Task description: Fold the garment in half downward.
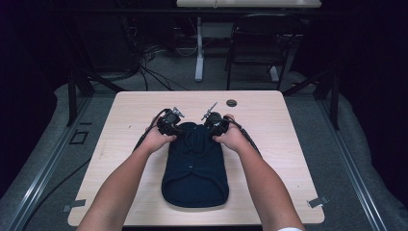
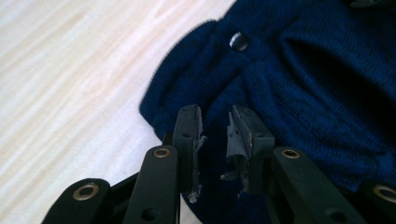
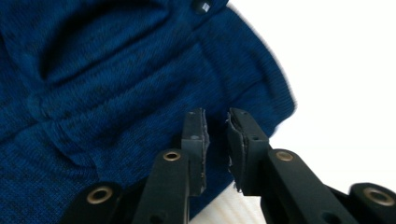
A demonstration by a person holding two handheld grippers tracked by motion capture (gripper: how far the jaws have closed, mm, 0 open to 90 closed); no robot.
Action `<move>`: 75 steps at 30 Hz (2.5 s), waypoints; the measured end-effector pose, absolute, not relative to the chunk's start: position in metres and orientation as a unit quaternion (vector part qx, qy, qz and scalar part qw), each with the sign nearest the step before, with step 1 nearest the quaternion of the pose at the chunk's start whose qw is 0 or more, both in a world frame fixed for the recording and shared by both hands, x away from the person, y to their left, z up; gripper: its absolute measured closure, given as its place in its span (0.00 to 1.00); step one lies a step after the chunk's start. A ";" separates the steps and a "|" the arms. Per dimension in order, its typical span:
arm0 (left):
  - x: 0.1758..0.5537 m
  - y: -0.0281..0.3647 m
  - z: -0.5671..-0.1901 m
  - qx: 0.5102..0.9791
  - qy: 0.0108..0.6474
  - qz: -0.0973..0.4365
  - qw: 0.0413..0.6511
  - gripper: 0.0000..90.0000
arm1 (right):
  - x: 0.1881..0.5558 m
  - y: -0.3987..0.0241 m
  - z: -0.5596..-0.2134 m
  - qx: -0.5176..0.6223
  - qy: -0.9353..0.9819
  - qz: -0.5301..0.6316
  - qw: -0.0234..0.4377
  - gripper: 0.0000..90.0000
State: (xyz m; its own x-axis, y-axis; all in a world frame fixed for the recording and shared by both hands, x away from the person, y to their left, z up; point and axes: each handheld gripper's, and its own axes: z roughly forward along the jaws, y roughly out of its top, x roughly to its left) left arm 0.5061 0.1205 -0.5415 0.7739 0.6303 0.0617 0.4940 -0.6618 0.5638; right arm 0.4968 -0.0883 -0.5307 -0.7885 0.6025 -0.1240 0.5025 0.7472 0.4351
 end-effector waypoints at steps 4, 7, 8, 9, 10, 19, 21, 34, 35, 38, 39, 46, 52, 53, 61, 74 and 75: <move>0.501 0.117 -0.549 0.911 0.303 0.118 0.255 0.83 | 0.494 -0.088 -0.541 0.282 0.939 0.160 0.117 0.89; 0.498 0.117 -0.553 0.914 0.298 0.110 0.251 0.84 | 0.491 -0.089 -0.545 0.280 0.940 0.164 0.103 0.90; 0.495 0.118 -0.555 0.915 0.296 0.107 0.251 0.84 | 0.489 -0.090 -0.546 0.276 0.942 0.163 0.103 0.90; 0.493 0.118 -0.556 0.917 0.291 0.107 0.249 0.85 | 0.488 -0.091 -0.546 0.277 0.941 0.166 0.101 0.90; 0.491 0.119 -0.556 0.918 0.290 0.102 0.252 0.85 | 0.487 -0.092 -0.546 0.276 0.941 0.168 0.097 0.90; 0.469 0.124 -0.556 0.925 0.266 0.081 0.260 0.86 | 0.464 -0.096 -0.546 0.243 0.951 0.171 0.082 0.89; 0.469 0.124 -0.554 0.923 0.269 0.080 0.262 0.86 | 0.461 -0.096 -0.545 0.238 0.954 0.167 0.077 0.89; 0.505 0.126 -0.531 0.903 0.295 0.134 0.284 0.76 | 0.489 -0.094 -0.520 0.272 0.936 0.179 0.133 0.77; 0.507 0.125 -0.533 0.904 0.294 0.141 0.279 0.74 | 0.490 -0.094 -0.519 0.273 0.935 0.180 0.138 0.77; 0.512 0.125 -0.542 0.901 0.302 0.143 0.277 0.71 | 0.494 -0.094 -0.521 0.283 0.931 0.185 0.138 0.77; 0.513 0.125 -0.543 0.900 0.304 0.144 0.276 0.71 | 0.495 -0.094 -0.522 0.283 0.932 0.182 0.136 0.77; 0.512 0.123 -0.543 0.903 0.302 0.132 0.276 0.69 | 0.501 -0.097 -0.529 0.287 0.931 0.181 0.135 0.69; 0.508 0.120 -0.544 0.909 0.290 0.125 0.272 0.66 | 0.507 -0.098 -0.535 0.293 0.928 0.189 0.132 0.64; 0.507 0.119 -0.546 0.910 0.289 0.127 0.269 0.66 | 0.509 -0.098 -0.536 0.294 0.928 0.188 0.131 0.62; 0.507 0.120 -0.557 0.909 0.294 0.120 0.269 0.66 | 0.511 -0.097 -0.544 0.297 0.930 0.177 0.123 0.60; 0.504 0.116 -0.557 0.912 0.291 0.129 0.259 0.87 | 0.505 -0.089 -0.544 0.269 0.943 0.160 0.114 0.87; 0.504 0.116 -0.556 0.913 0.289 0.130 0.258 0.88 | 0.504 -0.088 -0.545 0.271 0.941 0.165 0.115 0.87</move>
State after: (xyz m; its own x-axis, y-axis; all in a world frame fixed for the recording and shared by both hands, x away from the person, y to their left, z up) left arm 0.5035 0.1161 -0.5563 0.7995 0.5943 0.0878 0.4603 -0.6998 0.5462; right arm 0.5043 -0.0884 -0.5450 -0.8271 0.5476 -0.1266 0.4719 0.7990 0.3728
